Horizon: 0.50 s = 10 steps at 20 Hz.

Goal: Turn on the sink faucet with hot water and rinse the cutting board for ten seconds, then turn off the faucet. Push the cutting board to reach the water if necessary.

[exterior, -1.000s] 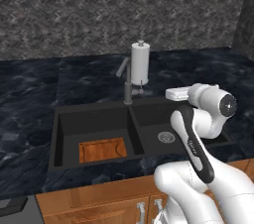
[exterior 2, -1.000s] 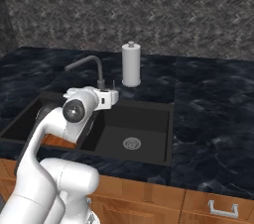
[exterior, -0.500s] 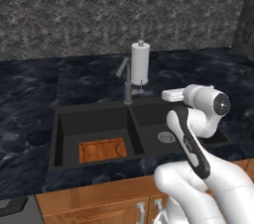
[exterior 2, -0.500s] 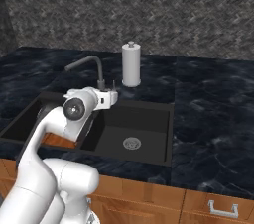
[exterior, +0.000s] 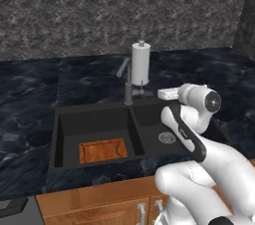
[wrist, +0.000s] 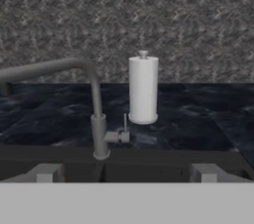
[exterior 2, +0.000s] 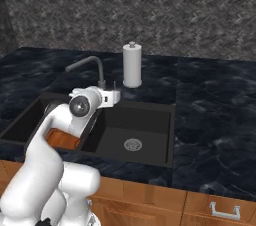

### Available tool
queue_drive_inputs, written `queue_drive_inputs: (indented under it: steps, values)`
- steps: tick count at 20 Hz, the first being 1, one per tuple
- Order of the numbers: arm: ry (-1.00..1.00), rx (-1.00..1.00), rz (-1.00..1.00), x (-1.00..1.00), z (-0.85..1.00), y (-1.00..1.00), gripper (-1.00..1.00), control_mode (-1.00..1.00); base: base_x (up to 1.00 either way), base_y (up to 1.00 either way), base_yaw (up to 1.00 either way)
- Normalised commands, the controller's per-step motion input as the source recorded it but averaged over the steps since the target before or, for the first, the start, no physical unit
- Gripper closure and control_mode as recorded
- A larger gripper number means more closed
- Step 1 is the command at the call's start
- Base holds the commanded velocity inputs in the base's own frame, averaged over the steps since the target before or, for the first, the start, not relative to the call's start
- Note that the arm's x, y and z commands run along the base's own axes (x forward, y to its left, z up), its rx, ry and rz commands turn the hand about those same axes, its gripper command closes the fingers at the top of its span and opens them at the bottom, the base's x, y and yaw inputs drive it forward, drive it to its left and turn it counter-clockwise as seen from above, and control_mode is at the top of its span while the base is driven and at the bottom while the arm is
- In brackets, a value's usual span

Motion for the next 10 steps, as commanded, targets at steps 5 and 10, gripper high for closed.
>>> queue_drive_inputs:
  steps: [5,10]
  values:
    - [0.0,0.0,0.0,0.41,-0.01,0.0,-1.0,-1.0,0.0,0.0,0.0]
    - [0.0,0.0,0.0,0.35,-0.1,0.0,-1.0,-1.0,0.0,0.0,0.0]
